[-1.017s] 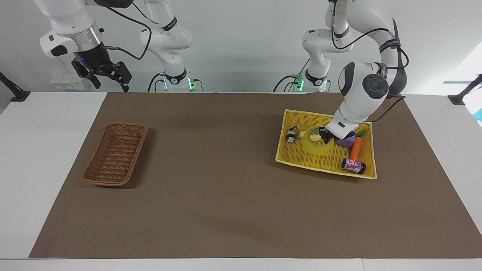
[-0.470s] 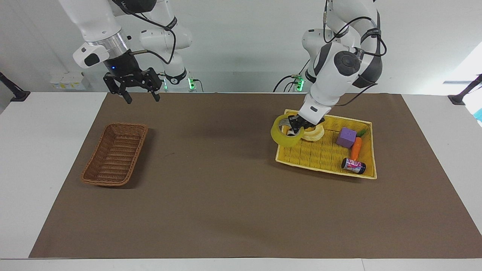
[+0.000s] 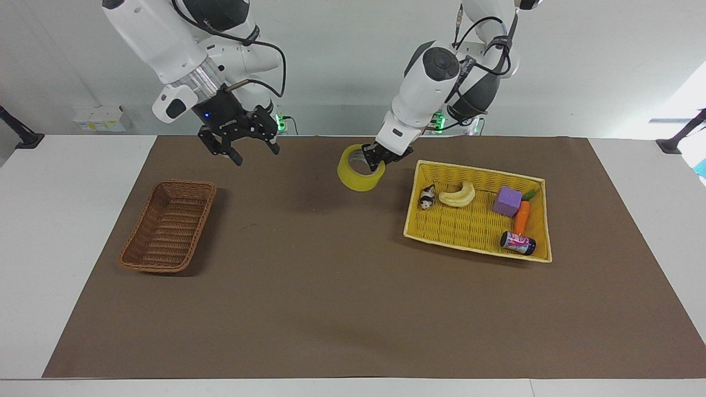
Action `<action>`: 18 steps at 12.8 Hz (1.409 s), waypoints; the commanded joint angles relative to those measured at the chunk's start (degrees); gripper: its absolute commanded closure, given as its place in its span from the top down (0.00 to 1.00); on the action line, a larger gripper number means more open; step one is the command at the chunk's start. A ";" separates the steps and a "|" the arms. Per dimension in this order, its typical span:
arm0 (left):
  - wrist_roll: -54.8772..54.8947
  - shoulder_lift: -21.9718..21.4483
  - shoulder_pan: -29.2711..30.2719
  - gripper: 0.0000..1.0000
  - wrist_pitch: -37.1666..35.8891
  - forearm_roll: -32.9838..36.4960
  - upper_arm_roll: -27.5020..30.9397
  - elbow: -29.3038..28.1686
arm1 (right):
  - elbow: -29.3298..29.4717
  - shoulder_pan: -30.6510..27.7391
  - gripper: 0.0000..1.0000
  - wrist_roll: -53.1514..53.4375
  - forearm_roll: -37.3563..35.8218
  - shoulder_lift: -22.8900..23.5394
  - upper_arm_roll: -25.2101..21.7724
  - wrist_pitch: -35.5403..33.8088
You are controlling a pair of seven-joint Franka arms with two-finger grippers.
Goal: Move tape to another basket
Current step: 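Carry the tape toward the basket while the right gripper reaches it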
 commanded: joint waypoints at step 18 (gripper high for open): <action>-6.78 3.23 -7.46 0.00 17.76 -5.68 -0.20 3.09 | -13.71 -2.44 1.00 -24.90 15.15 -4.45 -0.42 -0.65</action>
